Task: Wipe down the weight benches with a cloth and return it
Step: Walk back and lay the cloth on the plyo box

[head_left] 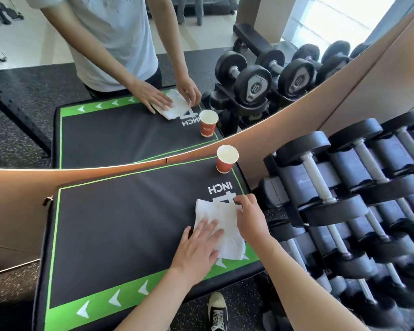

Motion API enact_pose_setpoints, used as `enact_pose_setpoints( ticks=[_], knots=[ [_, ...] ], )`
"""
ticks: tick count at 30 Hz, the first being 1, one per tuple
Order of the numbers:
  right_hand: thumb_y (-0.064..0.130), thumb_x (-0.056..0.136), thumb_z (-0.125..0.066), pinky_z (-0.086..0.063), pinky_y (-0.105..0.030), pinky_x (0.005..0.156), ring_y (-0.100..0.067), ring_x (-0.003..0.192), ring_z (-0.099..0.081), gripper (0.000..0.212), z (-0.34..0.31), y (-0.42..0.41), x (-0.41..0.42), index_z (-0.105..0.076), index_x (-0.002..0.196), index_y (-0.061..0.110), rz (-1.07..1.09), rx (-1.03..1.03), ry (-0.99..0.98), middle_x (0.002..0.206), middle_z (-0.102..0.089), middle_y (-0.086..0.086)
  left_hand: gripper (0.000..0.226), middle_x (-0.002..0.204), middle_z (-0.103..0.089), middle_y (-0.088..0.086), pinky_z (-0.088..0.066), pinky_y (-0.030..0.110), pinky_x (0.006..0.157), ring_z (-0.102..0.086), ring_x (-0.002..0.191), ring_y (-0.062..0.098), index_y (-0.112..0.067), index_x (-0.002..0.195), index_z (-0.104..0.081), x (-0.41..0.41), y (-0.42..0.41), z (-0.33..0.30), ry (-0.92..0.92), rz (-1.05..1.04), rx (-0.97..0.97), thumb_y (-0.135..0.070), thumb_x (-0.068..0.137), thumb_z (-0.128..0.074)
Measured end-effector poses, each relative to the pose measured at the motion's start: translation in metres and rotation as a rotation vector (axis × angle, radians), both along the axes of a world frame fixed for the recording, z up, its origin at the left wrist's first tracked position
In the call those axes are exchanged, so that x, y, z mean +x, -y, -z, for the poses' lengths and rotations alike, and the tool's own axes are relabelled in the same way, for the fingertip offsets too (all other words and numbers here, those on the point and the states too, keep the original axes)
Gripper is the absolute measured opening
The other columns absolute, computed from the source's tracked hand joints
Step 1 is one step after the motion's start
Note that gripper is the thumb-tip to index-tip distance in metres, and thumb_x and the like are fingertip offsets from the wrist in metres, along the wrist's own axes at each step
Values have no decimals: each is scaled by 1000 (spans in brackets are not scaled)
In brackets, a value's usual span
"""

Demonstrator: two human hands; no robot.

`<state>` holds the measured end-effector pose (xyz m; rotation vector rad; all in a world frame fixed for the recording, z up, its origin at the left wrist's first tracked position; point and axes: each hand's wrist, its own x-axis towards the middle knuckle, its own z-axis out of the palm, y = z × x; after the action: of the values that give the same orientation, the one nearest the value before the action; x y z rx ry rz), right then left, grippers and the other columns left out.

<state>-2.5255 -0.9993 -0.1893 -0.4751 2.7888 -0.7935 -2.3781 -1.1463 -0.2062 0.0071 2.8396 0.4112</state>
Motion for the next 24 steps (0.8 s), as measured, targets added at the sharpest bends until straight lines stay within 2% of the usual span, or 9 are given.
enact_pose_setpoints(
  ticks=[3,5,7,11,16,20,24],
  knots=[
    [2,89,-66,-49,-43,91,-27,111,-58,39,0,-9,19,-63,126,12,-113,75,-175,130,-56,-3,56,174,3,-13,-9,56,129,12,161,15,-37,163,-20,-3,-3,0,-6,-26,-9,-42,109,-33],
    [10,90,-69,-49,-41,93,-24,119,-56,36,5,-14,34,-64,125,15,-222,104,-212,134,-56,-1,50,173,-12,-12,-8,55,129,6,161,15,-34,159,-34,-9,-4,-2,-42,-45,5,-39,109,-35],
    [22,96,-66,-46,-39,104,-21,132,-50,37,14,-20,46,-61,133,19,-280,120,-157,144,-52,2,48,170,-25,-11,-10,49,130,0,161,13,-30,157,-39,-13,-3,-4,-81,-68,30,-34,109,-38],
    [35,106,-53,-32,-35,119,-14,155,-23,49,29,-28,57,-45,152,22,-300,157,-50,165,-33,5,53,172,-17,-15,-11,47,129,4,160,8,-31,162,-29,-13,7,-1,-44,-57,19,-37,110,-36],
    [36,109,-46,-14,-32,127,-16,159,-11,52,29,-12,58,-37,159,21,-389,175,-60,170,-23,2,53,170,-21,-15,-16,47,128,0,161,8,-31,161,-34,-7,20,2,-45,-111,-6,-42,109,-35],
    [35,110,-46,-14,-35,128,-18,160,-9,54,27,22,66,-35,160,19,-429,152,-58,171,-20,1,52,170,-27,-13,-23,49,127,-7,161,11,-29,159,-40,10,44,2,-56,-179,6,-42,108,-39],
    [33,110,-45,-10,-32,129,-18,160,-7,55,27,67,82,-32,161,18,-501,137,-68,172,-17,-1,52,170,-24,-14,-21,47,127,-5,161,10,-31,160,-37,37,81,2,-55,-251,-2,-42,109,-38]
  ],
)
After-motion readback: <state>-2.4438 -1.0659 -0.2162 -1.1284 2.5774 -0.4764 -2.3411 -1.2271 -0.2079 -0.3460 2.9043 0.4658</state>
